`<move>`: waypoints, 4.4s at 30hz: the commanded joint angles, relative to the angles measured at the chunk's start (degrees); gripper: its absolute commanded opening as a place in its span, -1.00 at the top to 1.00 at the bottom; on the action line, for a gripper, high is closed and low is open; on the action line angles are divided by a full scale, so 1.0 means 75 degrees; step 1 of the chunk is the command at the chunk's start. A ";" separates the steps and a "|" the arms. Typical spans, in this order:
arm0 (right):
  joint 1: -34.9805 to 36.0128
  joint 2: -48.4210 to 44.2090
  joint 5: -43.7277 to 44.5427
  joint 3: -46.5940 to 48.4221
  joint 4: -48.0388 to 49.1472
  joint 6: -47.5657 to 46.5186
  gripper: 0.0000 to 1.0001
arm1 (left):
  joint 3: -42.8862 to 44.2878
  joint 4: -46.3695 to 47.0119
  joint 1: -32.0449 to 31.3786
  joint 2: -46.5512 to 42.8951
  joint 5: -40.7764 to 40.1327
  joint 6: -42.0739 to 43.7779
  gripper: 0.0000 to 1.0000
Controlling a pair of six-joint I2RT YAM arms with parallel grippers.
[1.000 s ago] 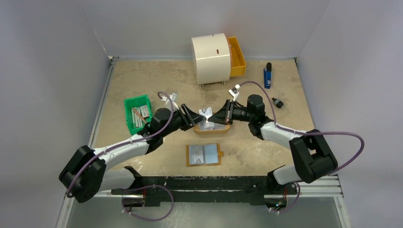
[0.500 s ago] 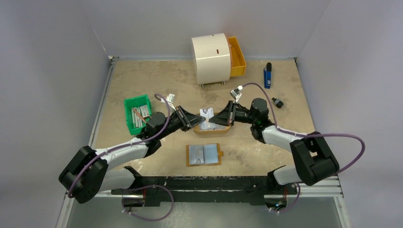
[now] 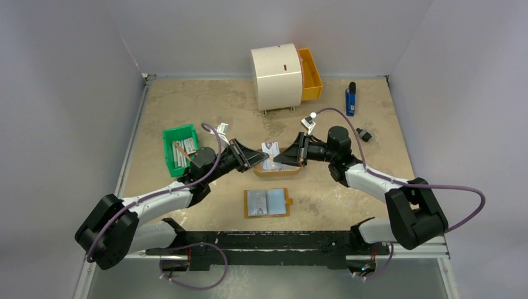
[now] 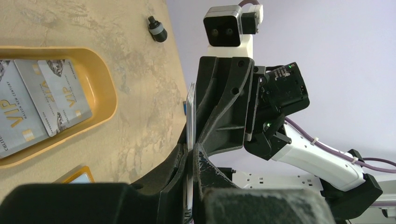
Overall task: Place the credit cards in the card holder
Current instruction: Pick up the credit card from the storage box, then place the credit card in the storage box.
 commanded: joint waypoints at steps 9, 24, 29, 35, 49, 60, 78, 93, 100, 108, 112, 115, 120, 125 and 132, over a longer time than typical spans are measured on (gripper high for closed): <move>-0.0078 -0.0288 0.0193 -0.0097 -0.0037 -0.0100 0.63 | 0.0083 0.0191 0.0072 -0.0682 0.0053 0.0161 1.00; -0.0083 -0.0388 0.0184 -0.0243 0.0135 0.0033 0.72 | -0.0046 0.0707 0.0077 -0.0888 0.0440 0.0021 0.78; -0.0096 -0.0380 0.0159 -0.0280 0.0228 0.0101 0.72 | -0.0098 0.0707 0.0072 -0.0950 0.0411 0.0021 0.74; -0.0095 -0.0384 0.0164 -0.0347 0.0393 0.0196 0.68 | -0.0089 0.0656 0.0077 -0.0928 0.0398 0.0061 0.81; -0.0228 -0.0460 0.0149 -0.0546 0.0520 0.0312 0.61 | -0.0063 0.0590 0.0085 -0.0948 0.0419 0.0109 0.88; -0.0236 -0.0413 0.0039 -0.0523 0.0777 0.0382 0.55 | -0.0120 0.0671 0.0073 -0.0961 0.0408 0.0100 0.95; -0.0249 -0.0566 0.0120 -0.0714 0.1179 0.0800 0.72 | -0.0334 0.0560 0.0083 -0.1252 0.0098 0.0197 1.00; -0.0570 -0.0919 0.0135 -0.1015 0.1226 0.0955 1.00 | -0.0310 -0.0239 0.0086 -0.1379 -0.0351 0.0606 1.00; -0.0930 -0.1385 0.0083 -0.1054 0.0602 0.0724 1.00 | -0.0273 -0.0820 0.0131 -0.1247 -0.0689 0.0924 1.00; -0.1177 -0.2561 0.0931 0.0161 -0.3389 -0.1758 1.00 | 0.0450 -0.2411 0.0153 -0.0273 -0.1629 0.1525 1.00; -0.1191 -0.2837 0.1477 0.0717 -0.4793 -0.2681 1.00 | 0.1102 -0.2694 0.0153 0.1073 -0.1708 0.1383 1.00; -0.1183 -0.2910 0.1526 0.0809 -0.5105 -0.2893 1.00 | 0.1444 -0.2496 0.0153 0.1787 -0.1770 0.1201 1.00; -0.1177 -0.3010 0.1523 0.0758 -0.5244 -0.2970 1.00 | 0.2056 -0.2680 0.0160 0.2686 -0.1710 0.1328 1.00; -0.1183 -0.3043 0.1494 0.0720 -0.5313 -0.3082 1.00 | 0.2365 -0.2949 0.0154 0.3124 -0.1576 0.1588 1.00; -0.1177 -0.3018 0.1658 0.0765 -0.5440 -0.3304 1.00 | 0.2556 -0.4048 0.0157 0.2638 -0.1928 0.1936 0.38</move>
